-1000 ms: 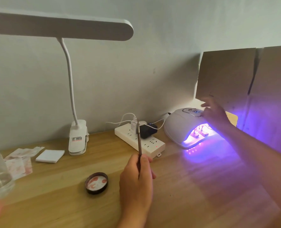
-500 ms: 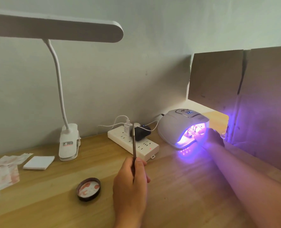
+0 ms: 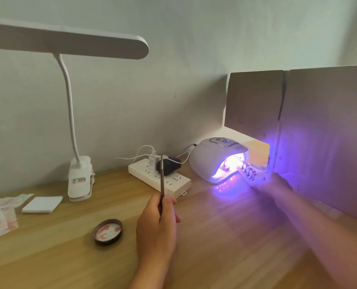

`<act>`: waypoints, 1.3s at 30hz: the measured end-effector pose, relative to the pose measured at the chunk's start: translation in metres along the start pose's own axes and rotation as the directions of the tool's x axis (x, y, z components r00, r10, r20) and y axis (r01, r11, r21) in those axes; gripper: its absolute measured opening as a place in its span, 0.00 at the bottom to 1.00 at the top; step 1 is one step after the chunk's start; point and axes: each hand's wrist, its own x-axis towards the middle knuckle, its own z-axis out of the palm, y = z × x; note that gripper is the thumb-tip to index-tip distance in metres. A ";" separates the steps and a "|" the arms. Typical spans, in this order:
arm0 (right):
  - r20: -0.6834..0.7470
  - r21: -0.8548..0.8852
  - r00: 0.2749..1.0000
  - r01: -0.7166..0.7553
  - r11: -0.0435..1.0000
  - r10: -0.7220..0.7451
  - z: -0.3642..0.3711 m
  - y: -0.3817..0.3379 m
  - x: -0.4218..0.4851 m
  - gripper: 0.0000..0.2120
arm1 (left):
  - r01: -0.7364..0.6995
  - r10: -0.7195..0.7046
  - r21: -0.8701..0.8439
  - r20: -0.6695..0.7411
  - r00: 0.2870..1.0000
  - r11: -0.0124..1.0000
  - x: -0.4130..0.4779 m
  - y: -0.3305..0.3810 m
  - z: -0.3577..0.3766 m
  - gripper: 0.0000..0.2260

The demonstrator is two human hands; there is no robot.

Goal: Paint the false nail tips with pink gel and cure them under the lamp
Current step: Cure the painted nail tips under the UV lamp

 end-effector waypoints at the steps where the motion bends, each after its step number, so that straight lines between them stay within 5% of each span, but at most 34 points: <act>1: 0.001 0.006 1.000 0.000 1.000 0.000 -0.002 0.004 0.001 0.17 | 0.001 -0.001 -0.001 0.000 1.000 1.000 0.001 0.000 0.000 0.13; 11: -0.162 -0.056 0.984 -0.081 0.995 0.071 0.006 0.011 0.025 0.14 | 0.006 -0.008 0.068 0.038 0.999 0.998 0.000 -0.002 0.002 0.12; 19: -0.300 -0.033 0.953 -0.053 0.998 0.041 0.027 -0.009 0.058 0.23 | -0.004 -0.008 0.184 0.061 0.998 0.983 0.005 -0.001 0.006 0.12; 21: -0.322 -0.063 0.946 0.012 0.998 -0.032 0.030 -0.005 0.061 0.19 | -0.008 -0.002 0.177 0.055 0.998 0.984 0.006 -0.001 0.005 0.13; 24: -0.291 -0.175 0.939 0.134 0.975 -0.182 0.033 0.004 0.059 0.05 | -0.004 -0.004 0.166 0.049 0.999 0.986 0.006 -0.002 0.005 0.13; 28: -0.259 -0.230 0.935 0.184 0.956 -0.243 0.036 0.007 0.056 0.08 | -0.010 0.002 0.160 0.049 0.999 0.987 0.005 -0.002 0.005 0.13; 32: -0.081 -0.263 0.983 0.139 0.955 -0.165 0.029 0.004 0.063 0.22 | -0.016 0.005 0.203 0.056 0.998 0.979 0.006 -0.006 0.007 0.12; 34: 0.044 -0.143 0.989 0.146 0.979 -0.141 0.019 0.001 0.061 0.27 | -0.026 0.010 0.238 0.069 0.998 0.971 0.006 -0.006 0.007 0.12; 37: -0.035 0.096 0.956 0.294 0.951 -0.292 0.002 0.005 0.029 0.24 | -0.044 0.028 0.274 0.060 0.998 0.961 0.005 -0.004 0.008 0.11; 39: -0.237 0.096 0.842 0.516 0.851 -0.484 -0.004 0.003 -0.015 0.18 | -0.107 0.094 0.343 0.054 0.994 0.933 0.002 -0.002 0.007 0.11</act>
